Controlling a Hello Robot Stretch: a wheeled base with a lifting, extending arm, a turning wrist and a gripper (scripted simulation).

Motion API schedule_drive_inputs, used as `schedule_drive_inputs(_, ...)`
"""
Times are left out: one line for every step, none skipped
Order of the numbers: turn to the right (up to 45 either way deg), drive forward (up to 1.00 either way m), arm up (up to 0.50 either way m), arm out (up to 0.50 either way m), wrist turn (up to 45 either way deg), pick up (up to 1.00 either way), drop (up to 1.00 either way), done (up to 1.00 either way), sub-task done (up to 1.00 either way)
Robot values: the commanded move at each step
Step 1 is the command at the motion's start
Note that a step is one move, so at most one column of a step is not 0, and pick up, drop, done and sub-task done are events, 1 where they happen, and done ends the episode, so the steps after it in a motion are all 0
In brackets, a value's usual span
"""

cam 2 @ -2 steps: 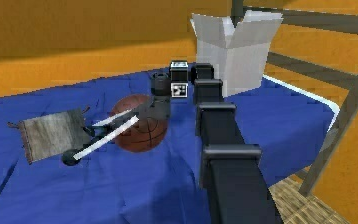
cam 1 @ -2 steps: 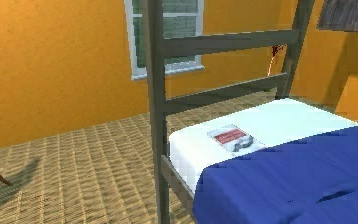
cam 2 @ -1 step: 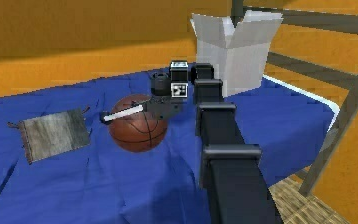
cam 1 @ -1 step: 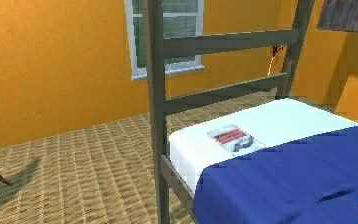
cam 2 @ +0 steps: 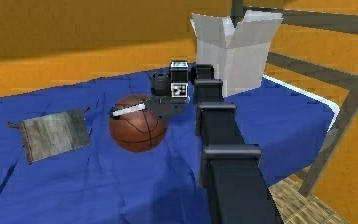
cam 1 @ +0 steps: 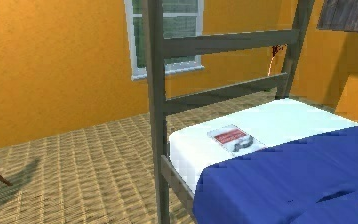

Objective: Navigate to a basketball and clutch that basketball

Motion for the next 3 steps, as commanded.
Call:
schedule_drive_inputs(0.0, 0.00, -0.12, 0.00, 0.0, 0.00, 0.00, 0.00, 0.00)
schedule_drive_inputs(0.0, 0.00, 0.00, 0.00, 0.0, 1.00, 0.00, 0.00, 0.00)
schedule_drive_inputs(0.0, 0.00, 0.10, 0.00, 0.0, 0.00, 0.00, 0.00, 0.00)
